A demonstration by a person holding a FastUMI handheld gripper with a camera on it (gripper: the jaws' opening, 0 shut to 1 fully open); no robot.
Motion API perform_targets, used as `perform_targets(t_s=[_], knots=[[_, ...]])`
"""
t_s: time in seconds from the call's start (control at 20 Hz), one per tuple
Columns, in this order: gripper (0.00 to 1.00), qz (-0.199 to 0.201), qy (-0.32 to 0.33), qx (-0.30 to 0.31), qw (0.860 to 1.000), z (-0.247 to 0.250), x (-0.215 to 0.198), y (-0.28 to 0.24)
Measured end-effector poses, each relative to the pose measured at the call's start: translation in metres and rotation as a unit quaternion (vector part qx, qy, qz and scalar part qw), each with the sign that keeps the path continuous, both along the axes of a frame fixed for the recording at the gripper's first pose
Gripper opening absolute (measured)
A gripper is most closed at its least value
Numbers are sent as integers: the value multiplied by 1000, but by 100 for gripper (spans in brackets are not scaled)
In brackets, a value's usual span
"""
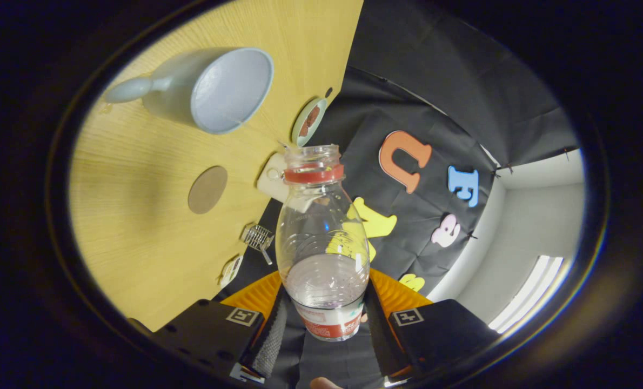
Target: Take the bottle from table, then pour the juice into the cup, finally place the bottle on the coaster
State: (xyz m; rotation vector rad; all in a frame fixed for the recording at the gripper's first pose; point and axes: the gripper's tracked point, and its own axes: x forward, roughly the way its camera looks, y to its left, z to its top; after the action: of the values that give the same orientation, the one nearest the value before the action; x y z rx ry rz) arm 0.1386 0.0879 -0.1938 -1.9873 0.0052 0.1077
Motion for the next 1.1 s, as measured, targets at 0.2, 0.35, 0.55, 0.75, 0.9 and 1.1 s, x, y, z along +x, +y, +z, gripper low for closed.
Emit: perform_targets(t_s=[0.2, 0.35, 0.55, 0.75, 0.9, 1.1], knots=[[75, 0, 0, 3, 1000, 2, 1, 0], [75, -6, 11, 19, 1000, -4, 2, -1], [75, -33, 46, 83, 995, -19, -3, -10], [75, -51, 64, 161, 984, -19, -7, -19], [75, -66, 80, 257, 961, -15, -15, -22], [75, -92, 103, 405, 904, -9, -28, -28]])
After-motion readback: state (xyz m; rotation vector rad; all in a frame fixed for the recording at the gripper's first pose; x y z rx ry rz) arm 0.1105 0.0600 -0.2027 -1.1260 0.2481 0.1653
